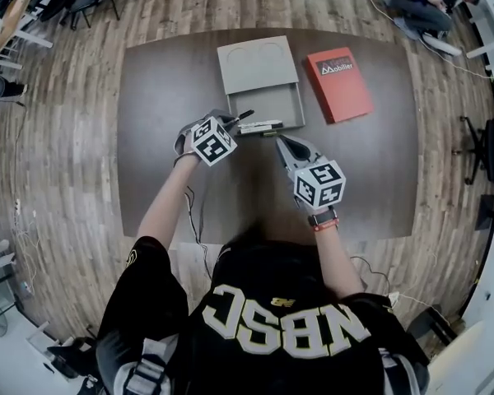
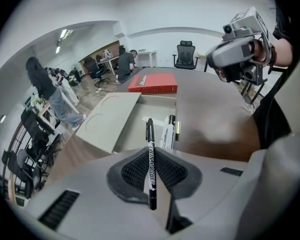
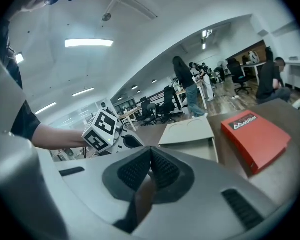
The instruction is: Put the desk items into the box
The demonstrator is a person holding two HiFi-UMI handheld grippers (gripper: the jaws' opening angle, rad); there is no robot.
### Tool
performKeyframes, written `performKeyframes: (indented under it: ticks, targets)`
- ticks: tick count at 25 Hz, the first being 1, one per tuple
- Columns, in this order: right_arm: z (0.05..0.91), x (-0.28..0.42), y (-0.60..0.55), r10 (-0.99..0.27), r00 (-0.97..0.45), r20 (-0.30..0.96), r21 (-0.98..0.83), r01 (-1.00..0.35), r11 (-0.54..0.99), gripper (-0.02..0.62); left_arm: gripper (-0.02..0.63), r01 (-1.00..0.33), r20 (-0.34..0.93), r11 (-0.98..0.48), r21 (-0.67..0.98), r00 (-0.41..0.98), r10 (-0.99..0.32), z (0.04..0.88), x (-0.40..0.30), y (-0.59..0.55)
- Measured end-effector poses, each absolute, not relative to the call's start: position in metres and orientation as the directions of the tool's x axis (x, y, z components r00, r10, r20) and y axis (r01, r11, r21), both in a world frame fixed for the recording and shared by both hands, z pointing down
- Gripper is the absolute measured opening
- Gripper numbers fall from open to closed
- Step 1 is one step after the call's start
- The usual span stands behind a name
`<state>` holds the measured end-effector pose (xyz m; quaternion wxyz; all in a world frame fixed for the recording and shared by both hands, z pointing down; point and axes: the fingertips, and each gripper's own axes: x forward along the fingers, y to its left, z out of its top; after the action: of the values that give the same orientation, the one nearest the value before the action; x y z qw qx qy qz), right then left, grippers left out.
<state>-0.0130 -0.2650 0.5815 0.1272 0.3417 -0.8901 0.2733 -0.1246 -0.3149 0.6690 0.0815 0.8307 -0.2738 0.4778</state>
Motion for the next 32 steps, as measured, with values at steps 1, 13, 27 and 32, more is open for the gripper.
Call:
performKeyframes:
  ticks: [1,13,27,32]
  targets:
    - [0.584,-0.010,-0.266,-0.543,-0.729,0.416,-0.403,-0.683,0.609,0.009,0.049,-0.512,0.838,-0.849,-0.130,0.402,-0.371,0.670,-0.117,-0.318]
    - [0.604,0.022,-0.285,-0.591,-0.663,0.459,-0.422,-0.748,0.512,0.009,0.049,-0.361,0.837,-0.925,-0.118,0.465,-0.288,0.701,-0.052,-0.373]
    - [0.627,0.047,-0.288,-0.607,-0.617,0.502,-0.423,-0.787,0.450,0.009,0.050,-0.317,0.851,-0.945,-0.076,0.474,-0.227,0.750,-0.012,-0.388]
    - [0.627,0.048,-0.285,-0.601,-0.621,0.503,-0.426,-0.784,0.452,0.009,0.051,-0.334,0.853,-0.934,-0.126,0.445,-0.274,0.753,-0.011,-0.391]
